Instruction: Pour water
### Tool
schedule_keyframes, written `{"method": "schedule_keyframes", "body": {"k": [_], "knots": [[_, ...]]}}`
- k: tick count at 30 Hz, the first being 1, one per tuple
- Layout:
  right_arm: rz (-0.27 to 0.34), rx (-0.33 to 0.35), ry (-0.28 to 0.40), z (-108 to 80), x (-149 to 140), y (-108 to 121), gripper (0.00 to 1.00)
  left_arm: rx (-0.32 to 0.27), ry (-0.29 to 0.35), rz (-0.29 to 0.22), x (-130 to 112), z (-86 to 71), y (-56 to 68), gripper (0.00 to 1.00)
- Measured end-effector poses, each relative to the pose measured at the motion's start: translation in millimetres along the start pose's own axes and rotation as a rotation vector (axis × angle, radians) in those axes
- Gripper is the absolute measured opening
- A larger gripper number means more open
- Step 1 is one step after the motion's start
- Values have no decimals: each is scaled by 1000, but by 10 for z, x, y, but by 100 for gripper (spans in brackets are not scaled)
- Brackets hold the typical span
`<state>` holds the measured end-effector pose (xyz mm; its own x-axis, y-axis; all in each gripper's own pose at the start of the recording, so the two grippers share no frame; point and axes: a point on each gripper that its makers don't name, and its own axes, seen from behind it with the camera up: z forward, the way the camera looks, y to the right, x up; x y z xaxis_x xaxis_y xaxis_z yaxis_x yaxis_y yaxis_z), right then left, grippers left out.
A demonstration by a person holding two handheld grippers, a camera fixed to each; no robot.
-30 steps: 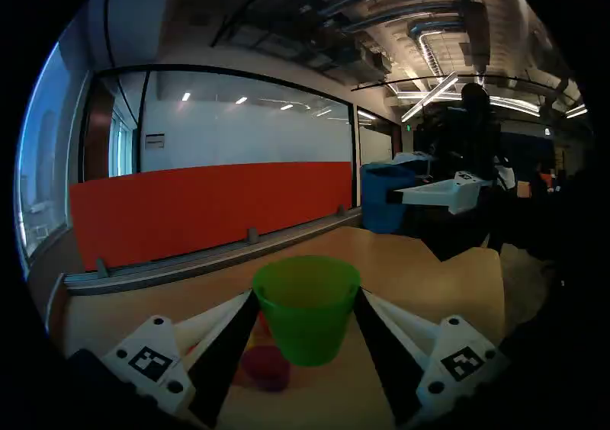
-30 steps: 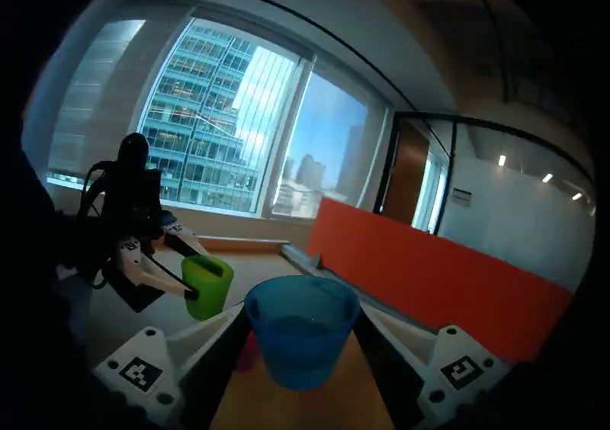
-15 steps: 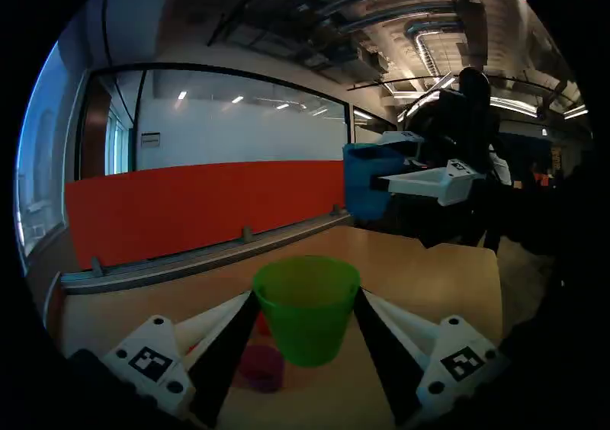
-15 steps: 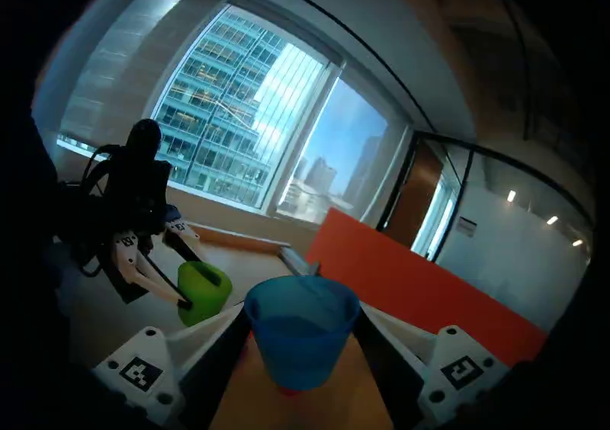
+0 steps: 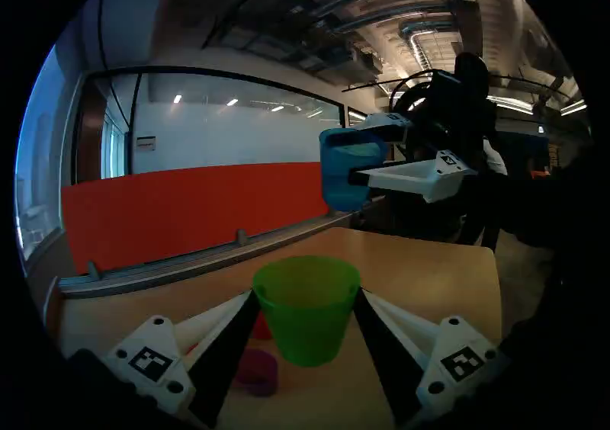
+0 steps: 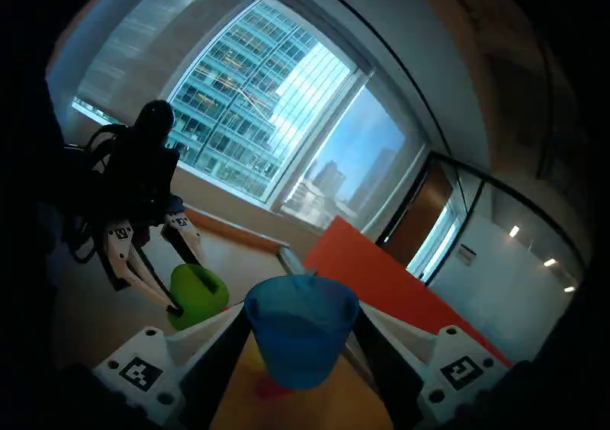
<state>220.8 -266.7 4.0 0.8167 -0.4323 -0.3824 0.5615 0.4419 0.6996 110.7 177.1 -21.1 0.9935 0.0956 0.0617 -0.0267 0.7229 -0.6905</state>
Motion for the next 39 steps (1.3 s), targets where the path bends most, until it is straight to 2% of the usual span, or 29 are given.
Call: {"method": "schedule_keyframes", "body": {"k": [6,14,23,39], "knots": [[-78,-18,7,51,77,45,91,-4,0,1,-14,24,20,86],[-114,-24,17,103,158,81,91,-10,1,5,-27,32,45,86],[-190,-27,22,165,239,111,91,-17,7,1,-17,47,64,86],[-371,-43,19,380,445,127,91,-37,12,9,35,92,163,86]]}}
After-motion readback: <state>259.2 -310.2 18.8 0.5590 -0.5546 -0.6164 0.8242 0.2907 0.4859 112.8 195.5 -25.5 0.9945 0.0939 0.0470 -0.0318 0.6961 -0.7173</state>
